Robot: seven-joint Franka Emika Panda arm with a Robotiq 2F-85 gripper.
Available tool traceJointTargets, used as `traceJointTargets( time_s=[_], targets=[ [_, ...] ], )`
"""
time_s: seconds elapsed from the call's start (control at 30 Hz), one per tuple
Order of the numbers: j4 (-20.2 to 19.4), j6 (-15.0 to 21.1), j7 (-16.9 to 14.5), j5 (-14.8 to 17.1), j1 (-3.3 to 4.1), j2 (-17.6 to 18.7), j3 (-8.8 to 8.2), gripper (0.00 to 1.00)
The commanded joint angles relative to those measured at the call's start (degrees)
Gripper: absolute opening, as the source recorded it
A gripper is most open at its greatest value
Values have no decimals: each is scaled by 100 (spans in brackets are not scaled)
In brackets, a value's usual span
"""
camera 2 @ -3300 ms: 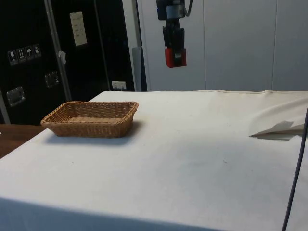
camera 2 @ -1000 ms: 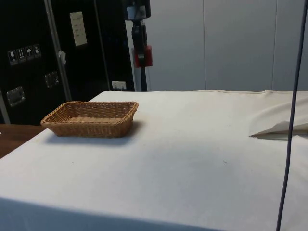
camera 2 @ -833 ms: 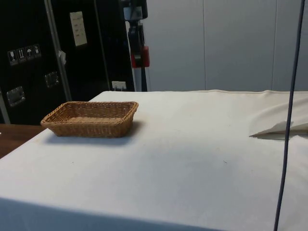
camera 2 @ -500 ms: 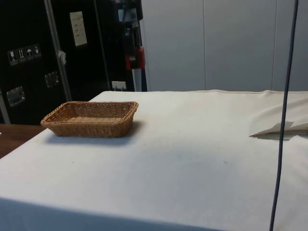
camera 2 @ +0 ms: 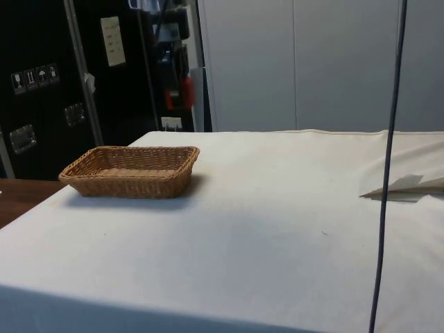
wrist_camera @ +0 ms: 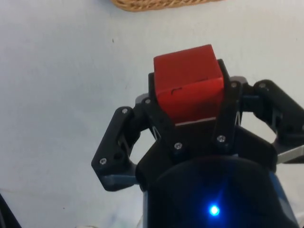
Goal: Pick up the cube and place it into the basket.
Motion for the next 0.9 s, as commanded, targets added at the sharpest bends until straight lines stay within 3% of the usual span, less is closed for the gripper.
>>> traceJointTargets(
  time_s=[0.0, 0.57, 0.87],
  targets=[
    [74, -11, 29, 46, 0, 80, 11, 1],
    [745, -6, 212, 183, 0, 756, 46, 1],
    [968, 6, 350, 218, 34, 1008, 74, 1]
  ],
)
